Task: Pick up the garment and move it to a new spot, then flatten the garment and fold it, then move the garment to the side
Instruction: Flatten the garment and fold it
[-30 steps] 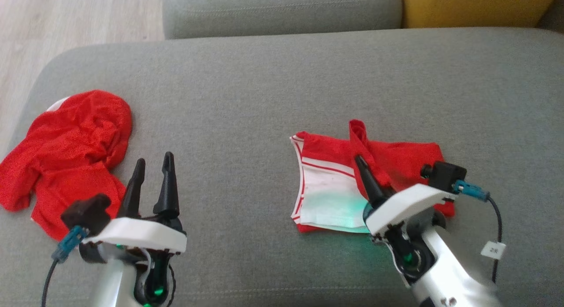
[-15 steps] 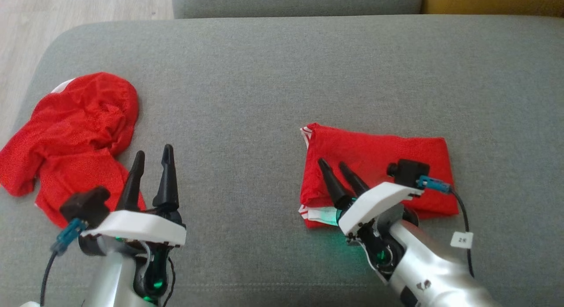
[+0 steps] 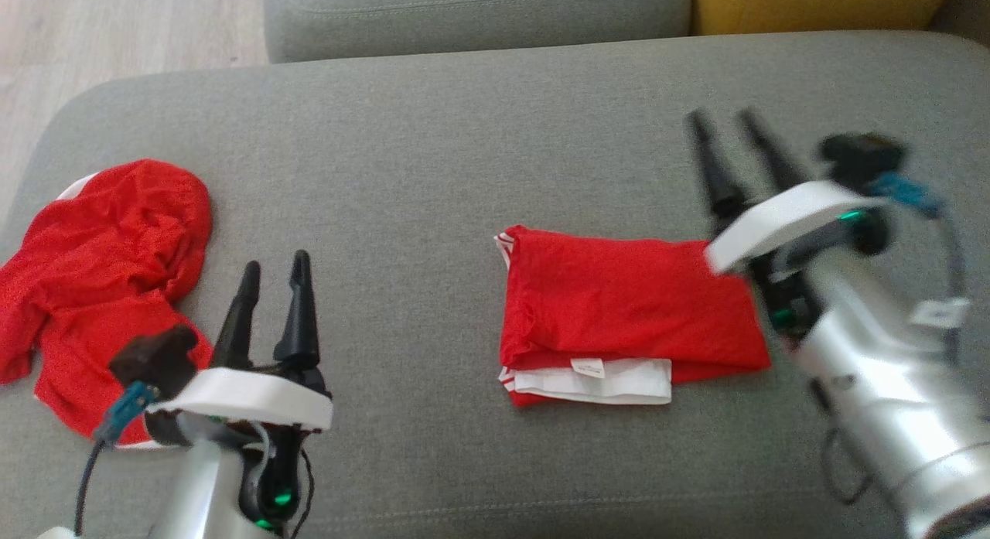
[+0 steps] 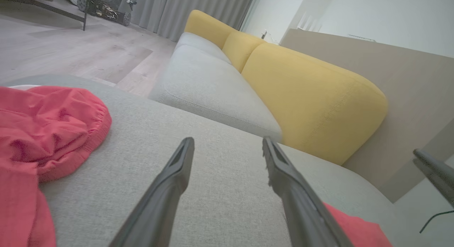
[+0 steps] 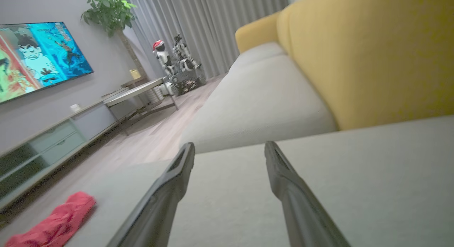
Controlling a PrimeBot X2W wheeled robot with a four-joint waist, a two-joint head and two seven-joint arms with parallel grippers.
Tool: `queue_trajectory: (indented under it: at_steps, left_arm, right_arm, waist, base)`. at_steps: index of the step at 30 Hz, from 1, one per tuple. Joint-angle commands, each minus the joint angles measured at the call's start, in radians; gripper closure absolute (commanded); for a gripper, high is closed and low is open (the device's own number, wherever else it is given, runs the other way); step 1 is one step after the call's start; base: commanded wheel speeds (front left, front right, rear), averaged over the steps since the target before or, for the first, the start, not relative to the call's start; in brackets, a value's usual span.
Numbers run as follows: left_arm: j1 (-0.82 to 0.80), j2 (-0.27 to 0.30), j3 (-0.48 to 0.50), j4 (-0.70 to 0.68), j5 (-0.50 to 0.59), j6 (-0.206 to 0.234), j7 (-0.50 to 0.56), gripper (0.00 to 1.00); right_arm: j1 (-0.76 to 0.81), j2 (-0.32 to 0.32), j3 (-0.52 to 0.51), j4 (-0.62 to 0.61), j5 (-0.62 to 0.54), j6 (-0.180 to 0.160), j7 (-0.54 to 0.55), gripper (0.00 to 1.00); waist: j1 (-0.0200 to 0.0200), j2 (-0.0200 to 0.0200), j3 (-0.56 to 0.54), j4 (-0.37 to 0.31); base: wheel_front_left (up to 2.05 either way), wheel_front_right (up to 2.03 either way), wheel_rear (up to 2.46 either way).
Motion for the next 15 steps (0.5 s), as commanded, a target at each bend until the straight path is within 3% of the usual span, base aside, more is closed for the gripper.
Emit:
queue_trajectory:
  at_steps: [1, 8, 15]
  left_arm:
    - [-0.047, 0.009, 0.014, -0.038, 0.002, -0.001, -0.012, 0.0]
    - [-0.055, 0.009, -0.004, -0.06, 0.024, 0.01, -0.012, 0.0]
    - [-0.018, 0.009, 0.019, -0.087, 0.109, 0.02, -0.012, 0.0]
  right_arm:
    - [0.0, -0.027, -0.043, -0.057, -0.062, 0.007, -0.013, 0.0]
    - [0.19, -0.123, -0.313, -0.295, -0.403, 0.007, -0.014, 0.0]
    - [0.424, -0.042, -0.535, -0.539, -0.633, 0.007, -0.014, 0.0]
  waist:
    - [0.0, 0.0, 0.0, -0.006]
    - [0.0, 0.0, 0.002, -0.015]
    - [0.0, 0.0, 0.013, -0.021]
  base:
    - [0.0, 0.0, 0.0]
    - [0.0, 0.0, 0.0]
    - [0.0, 0.0, 0.0]
